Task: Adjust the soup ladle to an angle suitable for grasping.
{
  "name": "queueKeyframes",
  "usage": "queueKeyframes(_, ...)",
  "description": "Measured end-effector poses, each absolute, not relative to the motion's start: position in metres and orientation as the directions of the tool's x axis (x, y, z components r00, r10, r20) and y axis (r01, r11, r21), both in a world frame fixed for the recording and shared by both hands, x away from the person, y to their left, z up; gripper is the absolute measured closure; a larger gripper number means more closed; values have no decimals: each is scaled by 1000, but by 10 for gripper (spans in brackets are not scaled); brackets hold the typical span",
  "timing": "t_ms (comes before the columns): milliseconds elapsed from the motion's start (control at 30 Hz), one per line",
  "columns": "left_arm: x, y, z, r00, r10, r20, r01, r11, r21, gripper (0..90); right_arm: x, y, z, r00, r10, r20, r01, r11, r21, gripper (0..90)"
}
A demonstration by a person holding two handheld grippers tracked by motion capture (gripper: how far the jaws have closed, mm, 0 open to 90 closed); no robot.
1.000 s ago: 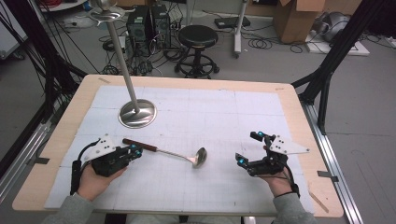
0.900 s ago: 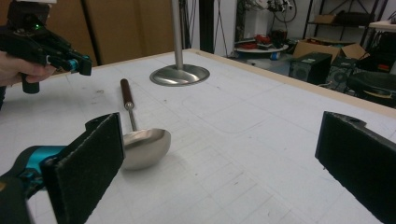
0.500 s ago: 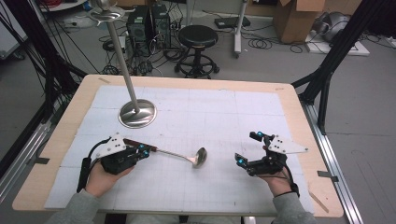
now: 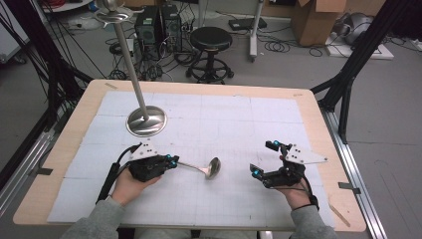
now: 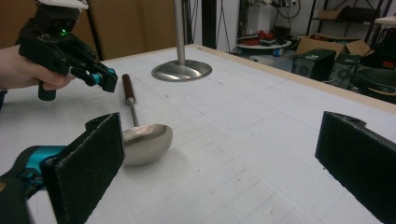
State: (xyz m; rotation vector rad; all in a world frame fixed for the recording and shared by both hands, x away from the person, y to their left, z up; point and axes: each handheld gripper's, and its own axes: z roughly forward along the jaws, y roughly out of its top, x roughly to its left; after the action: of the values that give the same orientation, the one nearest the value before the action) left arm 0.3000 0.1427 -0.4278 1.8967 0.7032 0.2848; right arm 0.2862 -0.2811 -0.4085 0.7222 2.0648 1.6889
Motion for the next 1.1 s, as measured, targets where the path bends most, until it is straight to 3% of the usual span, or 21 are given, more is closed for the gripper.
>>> queueKeyframes(433, 314, 113, -436, 825, 550, -133, 385, -374, 844, 898, 286, -280, -409, -800, 599, 31, 154, 154, 976, 4)
queueKeyframes(1100, 329, 91, -441, 826, 546, -139, 416, -425, 804, 898, 286, -278, -409, -806, 591, 26, 155, 168, 974, 4)
